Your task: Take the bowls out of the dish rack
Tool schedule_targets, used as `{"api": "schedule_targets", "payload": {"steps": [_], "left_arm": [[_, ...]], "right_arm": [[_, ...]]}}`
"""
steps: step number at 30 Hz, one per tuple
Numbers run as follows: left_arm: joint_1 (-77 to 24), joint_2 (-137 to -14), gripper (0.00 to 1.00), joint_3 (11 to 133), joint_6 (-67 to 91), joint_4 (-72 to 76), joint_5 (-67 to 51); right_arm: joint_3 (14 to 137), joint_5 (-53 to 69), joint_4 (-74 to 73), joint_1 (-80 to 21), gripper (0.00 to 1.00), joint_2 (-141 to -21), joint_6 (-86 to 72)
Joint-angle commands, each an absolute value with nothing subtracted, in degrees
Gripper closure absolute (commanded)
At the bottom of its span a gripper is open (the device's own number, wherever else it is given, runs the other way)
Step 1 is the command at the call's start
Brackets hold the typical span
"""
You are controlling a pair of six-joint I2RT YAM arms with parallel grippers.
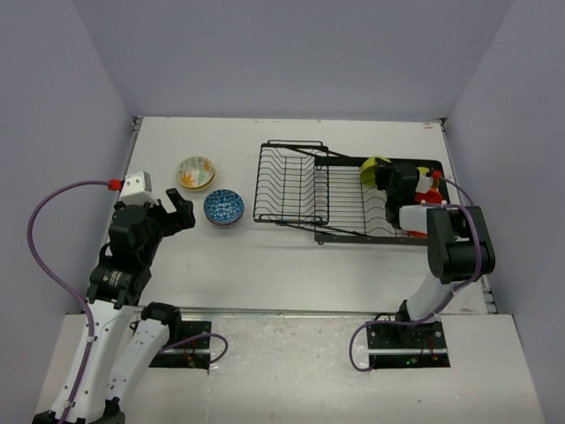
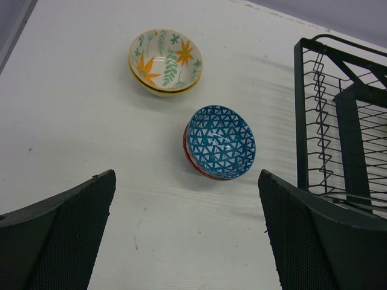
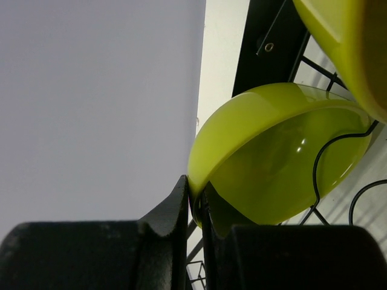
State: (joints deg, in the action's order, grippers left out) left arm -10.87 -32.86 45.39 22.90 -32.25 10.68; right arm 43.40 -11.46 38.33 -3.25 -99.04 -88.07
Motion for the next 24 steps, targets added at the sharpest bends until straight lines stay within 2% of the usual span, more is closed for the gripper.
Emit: {"api": "schedule_targets", "payload": {"steps": [1,13,24], "left_arm": [[-10.4,-32.7,0.00,45.2,21.3,-29.7,9.9],[-10.4,-32.8,0.00,45.1,21.2,-29.6,9.8],[-10.3,-33.1,0.00,45.2,21.3,-29.7,10.1]], "right_arm": [[42.2,-13.1,42.3,-3.3,1.00,-98.6,-87.2],[39.5,-10.3,53.7,-3.3,1.00,-99.5,-80.1],[37.4,-3.0,79.0,-3.3,1.00,-105.4,-72.6]]}}
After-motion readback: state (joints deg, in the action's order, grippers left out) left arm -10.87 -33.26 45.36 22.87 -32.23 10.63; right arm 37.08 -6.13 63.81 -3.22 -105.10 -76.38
